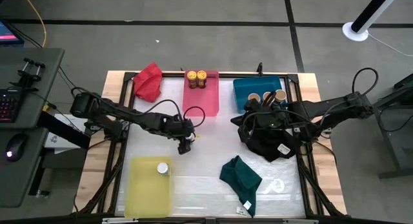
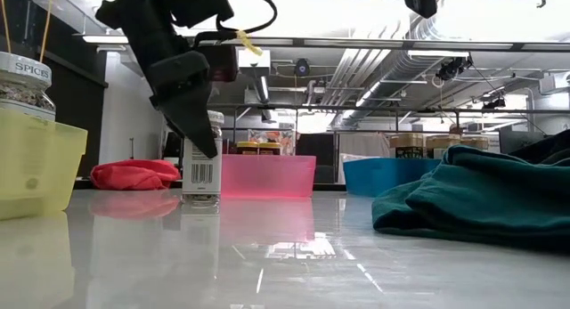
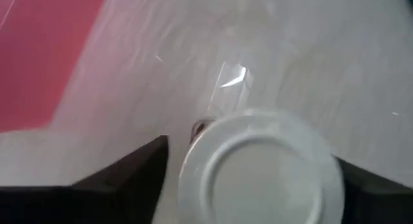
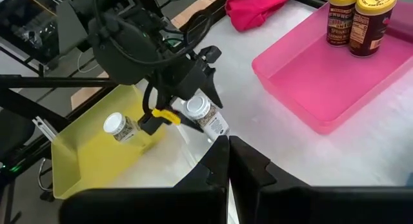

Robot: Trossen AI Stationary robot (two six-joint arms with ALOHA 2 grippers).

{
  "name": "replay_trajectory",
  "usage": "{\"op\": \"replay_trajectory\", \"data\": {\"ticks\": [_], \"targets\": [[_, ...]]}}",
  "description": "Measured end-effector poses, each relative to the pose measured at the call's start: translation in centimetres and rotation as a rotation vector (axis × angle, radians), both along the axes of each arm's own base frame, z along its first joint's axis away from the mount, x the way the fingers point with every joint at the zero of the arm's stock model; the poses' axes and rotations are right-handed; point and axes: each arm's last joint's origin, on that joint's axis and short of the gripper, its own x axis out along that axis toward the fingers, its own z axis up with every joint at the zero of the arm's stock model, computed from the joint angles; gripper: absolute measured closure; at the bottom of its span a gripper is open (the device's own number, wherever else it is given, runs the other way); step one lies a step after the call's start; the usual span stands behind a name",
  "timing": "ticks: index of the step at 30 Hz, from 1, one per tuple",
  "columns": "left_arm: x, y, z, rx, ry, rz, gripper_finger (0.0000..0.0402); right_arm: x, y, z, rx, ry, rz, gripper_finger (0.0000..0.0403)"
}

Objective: Sort spices by type
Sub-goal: Put the white seasoning bottle into the yellow bin

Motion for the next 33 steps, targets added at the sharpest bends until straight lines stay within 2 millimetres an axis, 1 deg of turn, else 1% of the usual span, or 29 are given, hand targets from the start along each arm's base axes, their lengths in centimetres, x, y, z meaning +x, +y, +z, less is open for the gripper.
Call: {"op": "replay_trajectory", "data": {"ticks": [2, 4, 6, 8, 10, 12, 14, 16, 18, 20, 22, 23, 26, 28, 30, 33], "targets": [[-0.2, 0.0, 0.2, 0.000, 0.008, -0.001, 0.0175, 0.0, 0.0, 0.0, -0.001, 0.003, 0.000, 0.0403], [-0.6, 0.1, 0.7, 0.002, 0.008, -0.003, 0.0239, 0.0, 0.0, 0.0, -0.005, 0.005, 0.003, 0.0403], [-1.0, 0.1, 1.5, 0.002, -0.012, -0.018, 0.0240, 0.0, 0.0, 0.0, -0.007, 0.007, 0.003, 0.0403], [-1.5, 0.1, 3.1, -0.010, -0.076, -0.047, 0.0240, -0.1, 0.0, -0.1, -0.010, 0.015, 0.004, 0.0403], [-2.4, 0.2, 5.5, -0.017, -0.159, -0.068, 0.0240, -0.1, 0.0, -0.1, -0.011, 0.019, 0.005, 0.0403], [-3.7, -0.2, 8.3, -0.030, -0.231, -0.126, 0.0240, -0.1, 0.0, -0.2, -0.011, 0.023, 0.006, 0.0403], [-5.6, -1.2, 11.0, -0.039, -0.271, -0.186, 0.0240, -0.1, 0.0, -0.2, -0.012, 0.027, 0.017, 0.0403], [-7.8, -2.5, 13.2, -0.046, -0.265, -0.249, 0.0240, -0.1, 0.0, -0.2, -0.014, 0.031, 0.025, 0.0403], [-10.1, -4.1, 14.6, -0.042, -0.218, -0.300, 0.0240, -0.2, 0.0, -0.3, -0.014, 0.042, 0.031, 0.0403], [-12.1, -6.1, 15.4, -0.049, -0.158, -0.340, 0.0240, -0.2, 0.0, -0.4, -0.011, 0.052, 0.032, 0.0403], [-13.9, -8.0, 15.7, -0.067, -0.088, -0.390, 0.0240, -0.3, 0.0, -0.4, -0.011, 0.060, 0.032, 0.0403], [-14.7, -9.1, 15.5, -0.065, -0.044, -0.409, 0.0240, -0.3, 0.0, -0.4, -0.011, 0.062, 0.032, 0.0403], [-16.5, -11.8, 14.2, -0.061, 0.023, -0.391, 0.0240, -0.4, 0.0, -0.5, -0.012, 0.071, 0.032, 0.0403], [-17.0, -13.6, 13.0, -0.062, 0.028, -0.371, 0.0240, -0.3, 0.0, -0.5, -0.011, 0.070, 0.032, 0.0403], [-17.3, -15.0, 11.3, -0.041, 0.037, -0.332, 0.0240, -0.4, 0.0, -0.5, -0.012, 0.070, 0.032, 0.0403], [-17.1, -16.1, 8.5, -0.021, 0.057, -0.251, 0.0240, -0.3, 0.0, -0.5, -0.011, 0.070, 0.031, 0.0403]]}}
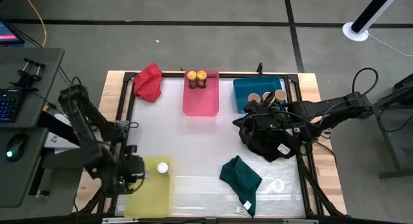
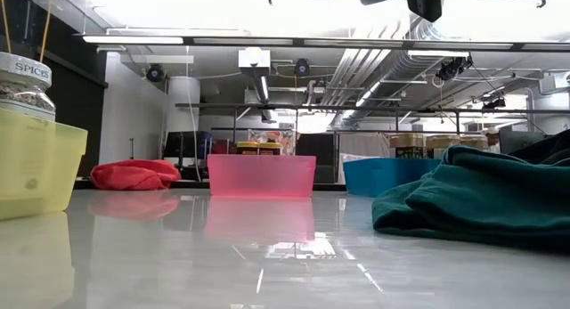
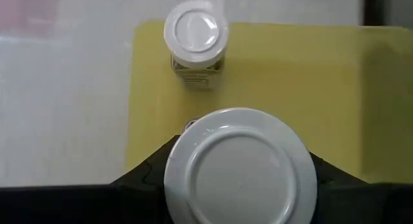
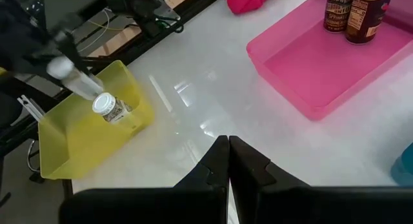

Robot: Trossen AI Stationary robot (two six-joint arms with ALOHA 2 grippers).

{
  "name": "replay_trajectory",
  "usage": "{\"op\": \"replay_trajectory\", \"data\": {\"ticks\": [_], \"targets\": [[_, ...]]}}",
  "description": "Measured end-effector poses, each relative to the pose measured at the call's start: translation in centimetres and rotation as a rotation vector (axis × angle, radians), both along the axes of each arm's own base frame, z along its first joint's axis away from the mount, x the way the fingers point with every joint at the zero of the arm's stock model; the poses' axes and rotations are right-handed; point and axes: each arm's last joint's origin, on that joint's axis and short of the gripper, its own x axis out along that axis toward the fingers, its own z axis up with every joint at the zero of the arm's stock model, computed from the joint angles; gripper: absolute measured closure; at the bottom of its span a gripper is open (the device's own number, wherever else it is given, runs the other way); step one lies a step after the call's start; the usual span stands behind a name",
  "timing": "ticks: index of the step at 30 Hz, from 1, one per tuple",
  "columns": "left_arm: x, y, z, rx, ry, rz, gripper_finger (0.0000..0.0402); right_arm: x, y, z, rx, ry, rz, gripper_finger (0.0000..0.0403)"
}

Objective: Sort spices by type
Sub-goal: Put the white seasoning bottle into the yellow bin

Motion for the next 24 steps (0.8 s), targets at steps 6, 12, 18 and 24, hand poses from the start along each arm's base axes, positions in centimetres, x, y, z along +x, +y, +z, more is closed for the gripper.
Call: {"op": "replay_trajectory", "data": {"ticks": [6, 12, 18, 24], "targets": [[1.2, -0.2, -4.1, 0.008, -0.002, 0.091, 0.0240, 0.0, 0.0, 0.0, 0.006, -0.002, -0.005, 0.0403], [1.9, 0.3, -5.1, 0.041, -0.046, 0.069, 0.0240, 0.0, 0.0, 0.0, 0.013, -0.003, -0.010, 0.0403], [2.3, 0.8, -5.9, 0.044, -0.026, 0.025, 0.0240, 0.0, 0.0, 0.0, 0.015, -0.004, -0.012, 0.0403], [2.7, 0.5, -6.4, 0.008, -0.061, -0.021, 0.0240, 0.0, 0.0, 0.0, 0.015, -0.003, -0.012, 0.0403]]}}
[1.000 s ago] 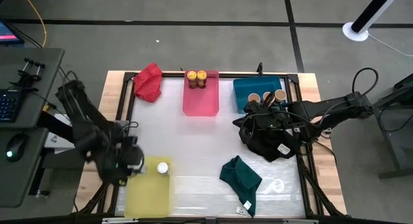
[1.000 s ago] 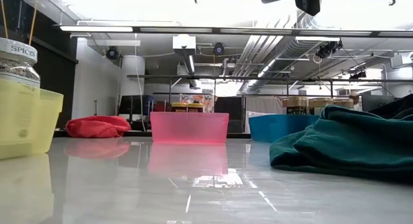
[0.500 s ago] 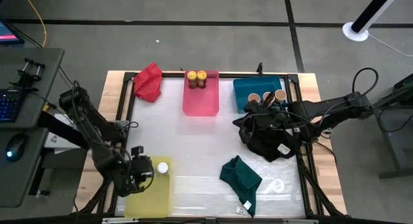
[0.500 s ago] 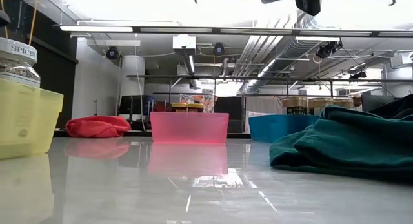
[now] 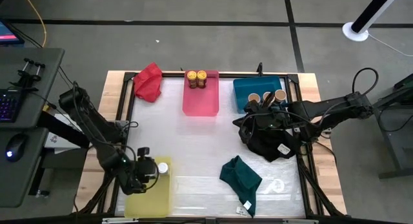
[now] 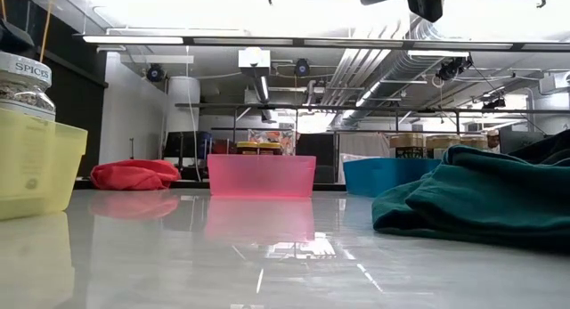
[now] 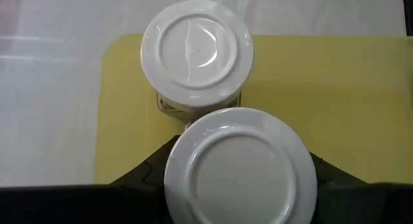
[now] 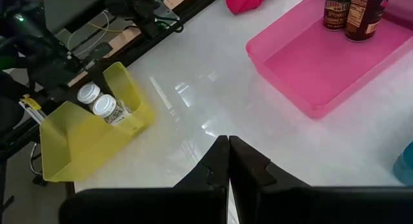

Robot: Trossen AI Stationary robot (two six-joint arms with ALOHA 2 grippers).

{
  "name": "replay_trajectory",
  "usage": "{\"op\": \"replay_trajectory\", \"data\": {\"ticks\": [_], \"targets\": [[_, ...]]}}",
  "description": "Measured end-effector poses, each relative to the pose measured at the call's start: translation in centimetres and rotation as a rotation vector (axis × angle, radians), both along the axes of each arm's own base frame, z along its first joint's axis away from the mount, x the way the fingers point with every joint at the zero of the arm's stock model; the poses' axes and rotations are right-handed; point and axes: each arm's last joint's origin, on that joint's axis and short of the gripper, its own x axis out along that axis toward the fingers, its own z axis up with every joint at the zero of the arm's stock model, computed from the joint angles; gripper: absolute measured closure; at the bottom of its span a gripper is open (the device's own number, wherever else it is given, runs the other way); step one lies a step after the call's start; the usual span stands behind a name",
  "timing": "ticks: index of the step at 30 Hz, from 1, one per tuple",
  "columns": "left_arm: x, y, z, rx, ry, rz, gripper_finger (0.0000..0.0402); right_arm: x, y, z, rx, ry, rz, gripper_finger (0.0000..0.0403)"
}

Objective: Sort spices by type
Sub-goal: Put the white seasoning bottle into the yellow bin

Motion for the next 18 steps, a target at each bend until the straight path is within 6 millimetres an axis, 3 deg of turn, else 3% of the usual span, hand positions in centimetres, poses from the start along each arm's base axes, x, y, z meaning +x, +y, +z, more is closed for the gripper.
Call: {"op": "replay_trajectory", "data": {"ticks": [8, 14, 18], "targets": [[-0.20, 0.43, -0.87, 0.016, 0.012, 0.011, 0.0240, 0.00, 0.00, 0.00, 0.000, 0.000, 0.000, 0.0403], [0.13, 0.75, -0.92, 0.019, 0.013, 0.030, 0.0195, 0.00, 0.00, 0.00, 0.000, 0.000, 0.000, 0.0403], [0.42, 0.98, -0.91, 0.019, 0.009, 0.048, 0.0185, 0.00, 0.00, 0.00, 0.000, 0.000, 0.000, 0.0403]]}}
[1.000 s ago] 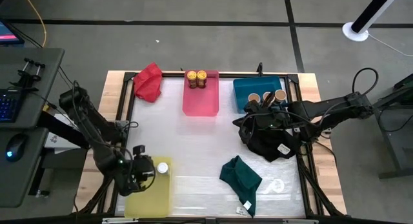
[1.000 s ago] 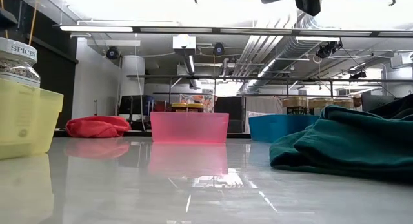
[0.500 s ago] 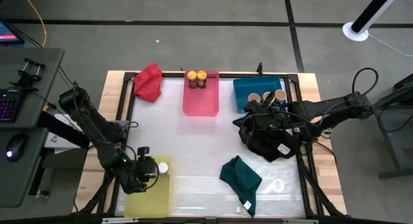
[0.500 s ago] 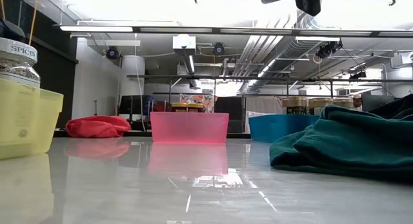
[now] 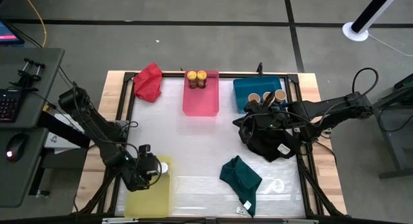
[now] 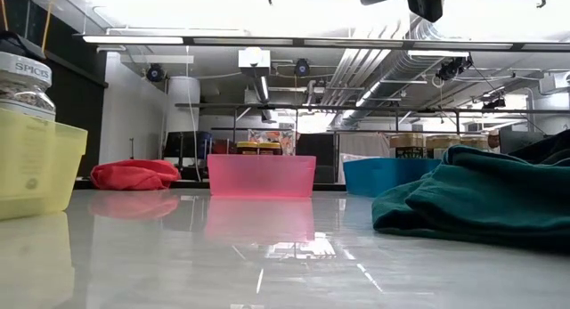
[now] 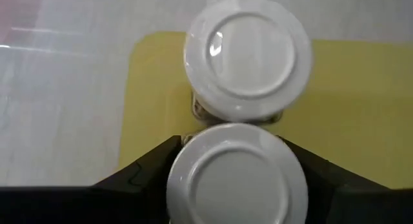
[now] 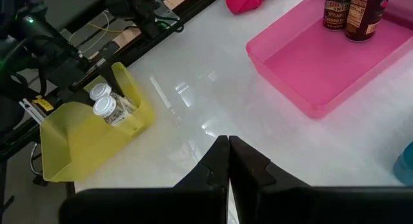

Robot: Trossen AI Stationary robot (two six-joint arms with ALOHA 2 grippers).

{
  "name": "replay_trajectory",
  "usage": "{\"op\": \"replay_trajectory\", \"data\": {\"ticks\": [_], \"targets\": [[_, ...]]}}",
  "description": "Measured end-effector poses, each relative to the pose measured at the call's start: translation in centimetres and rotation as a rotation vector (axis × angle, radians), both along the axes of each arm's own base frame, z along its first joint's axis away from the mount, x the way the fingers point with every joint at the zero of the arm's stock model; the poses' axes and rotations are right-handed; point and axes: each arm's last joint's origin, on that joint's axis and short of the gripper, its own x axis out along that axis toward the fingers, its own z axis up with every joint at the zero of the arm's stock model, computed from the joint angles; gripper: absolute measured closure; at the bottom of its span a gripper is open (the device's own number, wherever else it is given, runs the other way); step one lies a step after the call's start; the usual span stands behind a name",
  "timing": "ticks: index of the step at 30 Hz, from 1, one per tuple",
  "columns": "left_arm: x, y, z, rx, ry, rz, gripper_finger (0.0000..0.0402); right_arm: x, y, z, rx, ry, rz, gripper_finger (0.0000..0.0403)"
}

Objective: Sort spices by type
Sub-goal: Put the white seasoning bottle into the yellow bin

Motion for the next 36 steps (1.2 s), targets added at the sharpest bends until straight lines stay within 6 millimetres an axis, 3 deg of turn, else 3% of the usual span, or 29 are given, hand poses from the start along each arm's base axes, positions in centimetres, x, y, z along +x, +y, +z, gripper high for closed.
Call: {"op": "replay_trajectory", "data": {"ticks": [13, 36], "targets": [[-0.12, -0.34, -0.06, -0.079, 0.072, -0.037, 0.0180, 0.00, 0.00, 0.00, 0.000, 0.000, 0.001, 0.0403], [0.64, 0.35, 0.02, 0.040, 0.035, -0.143, 0.0179, -0.01, 0.00, -0.01, 0.000, 0.001, 0.001, 0.0403]]}}
